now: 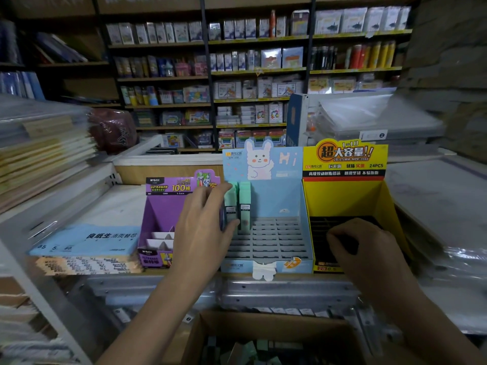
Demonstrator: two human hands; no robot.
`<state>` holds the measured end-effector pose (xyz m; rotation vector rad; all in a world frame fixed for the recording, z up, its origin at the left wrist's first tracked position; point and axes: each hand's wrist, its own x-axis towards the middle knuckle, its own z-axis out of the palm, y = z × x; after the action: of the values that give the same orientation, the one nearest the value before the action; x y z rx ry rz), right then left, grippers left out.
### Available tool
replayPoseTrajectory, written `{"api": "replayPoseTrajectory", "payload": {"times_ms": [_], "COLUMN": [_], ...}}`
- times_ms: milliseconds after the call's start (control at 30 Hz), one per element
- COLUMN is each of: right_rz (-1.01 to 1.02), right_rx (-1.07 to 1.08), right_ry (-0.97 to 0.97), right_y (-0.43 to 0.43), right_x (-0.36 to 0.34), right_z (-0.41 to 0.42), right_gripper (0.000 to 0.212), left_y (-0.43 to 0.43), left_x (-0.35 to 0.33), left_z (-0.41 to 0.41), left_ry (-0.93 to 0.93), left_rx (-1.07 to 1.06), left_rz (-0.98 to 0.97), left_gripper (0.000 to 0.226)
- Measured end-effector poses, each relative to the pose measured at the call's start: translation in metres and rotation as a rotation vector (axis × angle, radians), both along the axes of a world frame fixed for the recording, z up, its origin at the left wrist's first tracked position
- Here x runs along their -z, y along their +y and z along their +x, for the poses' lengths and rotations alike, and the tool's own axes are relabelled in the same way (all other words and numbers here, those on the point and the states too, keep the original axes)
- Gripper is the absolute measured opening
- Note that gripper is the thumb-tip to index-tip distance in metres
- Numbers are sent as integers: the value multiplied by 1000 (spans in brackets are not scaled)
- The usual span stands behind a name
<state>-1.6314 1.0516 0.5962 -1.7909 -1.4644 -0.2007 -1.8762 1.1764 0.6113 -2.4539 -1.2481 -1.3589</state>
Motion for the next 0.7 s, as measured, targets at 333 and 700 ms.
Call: {"api": "replayPoseTrajectory", "payload": {"times_ms": [333,700], "right_rz": [101,-453], "right_rx": [-260,-321], "right_ry": [198,383], "right_y": [-34,-39], "right_x": [20,165], "right_z": [-43,-70], "right_gripper": [8,10], "left_y": [-68,-90], "left_x": [36,191], "left_z": [-20,-30], "left_ry": [-142,-42], "left_rx": [286,202], "left_rz": [-212,-918], "left_gripper": [8,16]}}
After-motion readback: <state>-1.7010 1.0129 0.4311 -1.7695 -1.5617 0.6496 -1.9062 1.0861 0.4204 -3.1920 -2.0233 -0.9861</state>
